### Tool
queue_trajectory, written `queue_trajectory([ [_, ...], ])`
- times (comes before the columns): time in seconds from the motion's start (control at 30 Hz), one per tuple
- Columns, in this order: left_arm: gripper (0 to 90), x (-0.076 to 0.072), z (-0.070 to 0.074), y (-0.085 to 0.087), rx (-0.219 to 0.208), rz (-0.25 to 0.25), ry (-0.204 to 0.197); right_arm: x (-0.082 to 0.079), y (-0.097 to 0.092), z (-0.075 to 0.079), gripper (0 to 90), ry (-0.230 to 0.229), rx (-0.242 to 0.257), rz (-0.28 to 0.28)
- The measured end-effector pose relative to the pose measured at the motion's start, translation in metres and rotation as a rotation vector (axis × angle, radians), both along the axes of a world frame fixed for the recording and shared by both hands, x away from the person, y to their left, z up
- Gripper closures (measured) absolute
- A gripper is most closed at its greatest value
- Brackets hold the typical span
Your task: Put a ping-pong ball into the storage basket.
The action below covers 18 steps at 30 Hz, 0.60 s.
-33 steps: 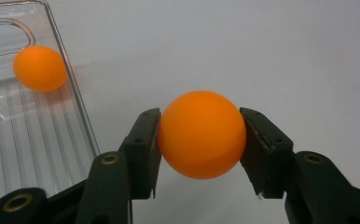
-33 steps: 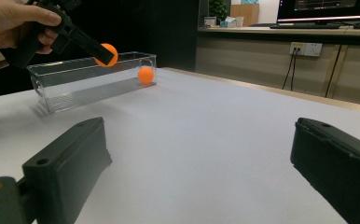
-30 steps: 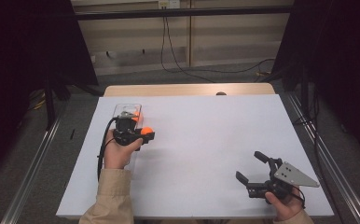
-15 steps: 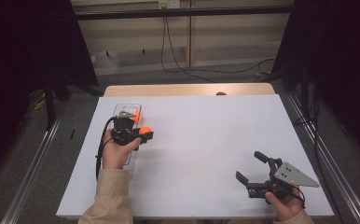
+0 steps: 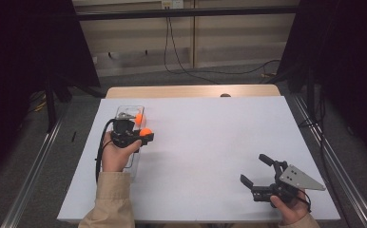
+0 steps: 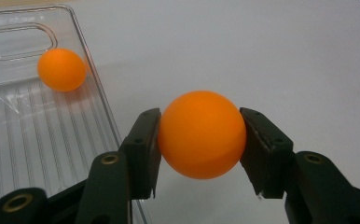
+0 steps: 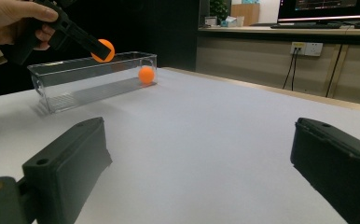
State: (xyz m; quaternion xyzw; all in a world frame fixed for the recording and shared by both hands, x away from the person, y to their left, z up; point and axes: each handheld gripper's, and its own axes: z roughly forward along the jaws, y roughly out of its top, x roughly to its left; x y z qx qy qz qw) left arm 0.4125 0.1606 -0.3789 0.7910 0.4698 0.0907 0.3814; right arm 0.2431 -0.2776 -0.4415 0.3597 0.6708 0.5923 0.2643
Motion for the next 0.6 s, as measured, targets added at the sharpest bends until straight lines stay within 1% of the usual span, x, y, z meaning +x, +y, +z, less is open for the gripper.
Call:
queue_trajectory([
  [0.07,50.8,-0.0001,0.0002,0.0007,-0.004,0.001,0.000,0.0000,0.0000,0.0000,3.0,0.000,0.000,0.000],
  [0.6,50.8,-0.0005,0.0025,0.0078,0.001,0.016,-0.004,0.0000,0.0000,0.0000,3.0,-0.001,0.000,0.000],
])
